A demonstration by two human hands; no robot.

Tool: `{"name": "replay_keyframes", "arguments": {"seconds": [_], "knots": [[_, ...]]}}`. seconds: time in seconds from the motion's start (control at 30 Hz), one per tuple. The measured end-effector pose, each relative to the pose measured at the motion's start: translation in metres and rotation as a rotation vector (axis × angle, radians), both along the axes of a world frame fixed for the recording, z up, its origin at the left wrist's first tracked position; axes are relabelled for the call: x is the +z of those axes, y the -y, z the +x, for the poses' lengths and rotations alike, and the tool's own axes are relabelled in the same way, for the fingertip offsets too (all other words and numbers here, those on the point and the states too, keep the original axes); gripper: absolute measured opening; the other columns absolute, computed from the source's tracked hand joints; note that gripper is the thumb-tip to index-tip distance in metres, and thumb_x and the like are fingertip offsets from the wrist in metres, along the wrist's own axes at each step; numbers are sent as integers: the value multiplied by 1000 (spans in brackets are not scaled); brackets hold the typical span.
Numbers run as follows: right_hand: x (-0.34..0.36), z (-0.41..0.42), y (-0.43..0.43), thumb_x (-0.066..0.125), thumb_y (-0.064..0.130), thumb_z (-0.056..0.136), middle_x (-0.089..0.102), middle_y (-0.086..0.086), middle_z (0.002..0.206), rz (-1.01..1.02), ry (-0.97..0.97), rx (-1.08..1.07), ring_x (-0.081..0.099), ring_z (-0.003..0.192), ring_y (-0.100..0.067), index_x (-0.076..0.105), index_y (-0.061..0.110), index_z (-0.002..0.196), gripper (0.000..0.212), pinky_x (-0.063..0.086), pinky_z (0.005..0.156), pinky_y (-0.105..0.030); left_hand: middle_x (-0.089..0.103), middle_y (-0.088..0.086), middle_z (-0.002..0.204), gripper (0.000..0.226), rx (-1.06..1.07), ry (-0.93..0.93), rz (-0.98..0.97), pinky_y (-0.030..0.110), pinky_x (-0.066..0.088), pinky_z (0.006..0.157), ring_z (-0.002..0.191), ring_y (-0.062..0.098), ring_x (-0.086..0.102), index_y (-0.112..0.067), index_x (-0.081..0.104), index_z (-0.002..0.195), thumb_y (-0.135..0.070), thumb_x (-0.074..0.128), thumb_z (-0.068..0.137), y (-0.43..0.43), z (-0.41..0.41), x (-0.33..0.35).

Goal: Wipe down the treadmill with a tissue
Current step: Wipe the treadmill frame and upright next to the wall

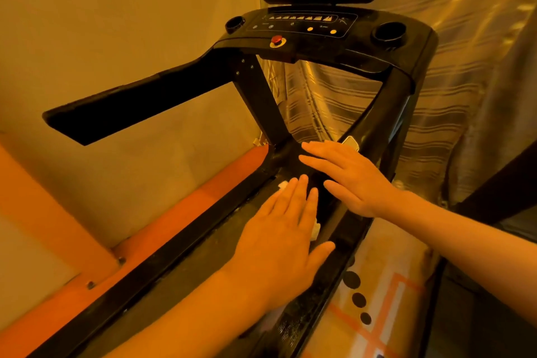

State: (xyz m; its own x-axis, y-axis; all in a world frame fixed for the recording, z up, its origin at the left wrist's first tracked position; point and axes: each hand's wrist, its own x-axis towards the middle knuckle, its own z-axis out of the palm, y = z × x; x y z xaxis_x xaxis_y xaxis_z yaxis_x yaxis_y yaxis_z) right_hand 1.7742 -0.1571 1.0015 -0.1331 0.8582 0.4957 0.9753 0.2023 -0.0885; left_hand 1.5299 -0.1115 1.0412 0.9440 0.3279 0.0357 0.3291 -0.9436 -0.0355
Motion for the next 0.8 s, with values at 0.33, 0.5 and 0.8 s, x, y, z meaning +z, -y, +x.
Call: {"name": "replay_keyframes", "arguments": {"seconds": [0.33, 0.5, 0.8], "knots": [[-4, 5, -20, 19, 52, 111, 51, -9, 154, -52, 78, 70, 53, 133, -28, 50, 13, 152, 65, 46, 105, -48, 32, 18, 165, 87, -68, -45, 65, 35, 35, 110, 149, 30, 39, -10, 41, 157, -73, 31, 97, -3, -54, -4], [-5, 2, -23, 21, 49, 111, 52, -13, 152, -22, 80, 82, 56, 129, -32, 53, 10, 149, 64, 40, 105, -44, -44, -5, 160, 93, -68, -98, -147, 27, -1, 123, 150, 9, -34, -27, -27, 159, -74, 27, 99, -14, -23, 12], [10, -15, -31, 25, 53, 110, 59, -16, 141, -39, 138, 182, 58, 120, -32, 64, 8, 137, 65, 47, 94, -48, -41, -11, 162, 91, -151, -109, -216, 18, -19, 116, 146, 0, -40, -27, -21, 161, -75, 25, 98, -20, -43, 8]]}}
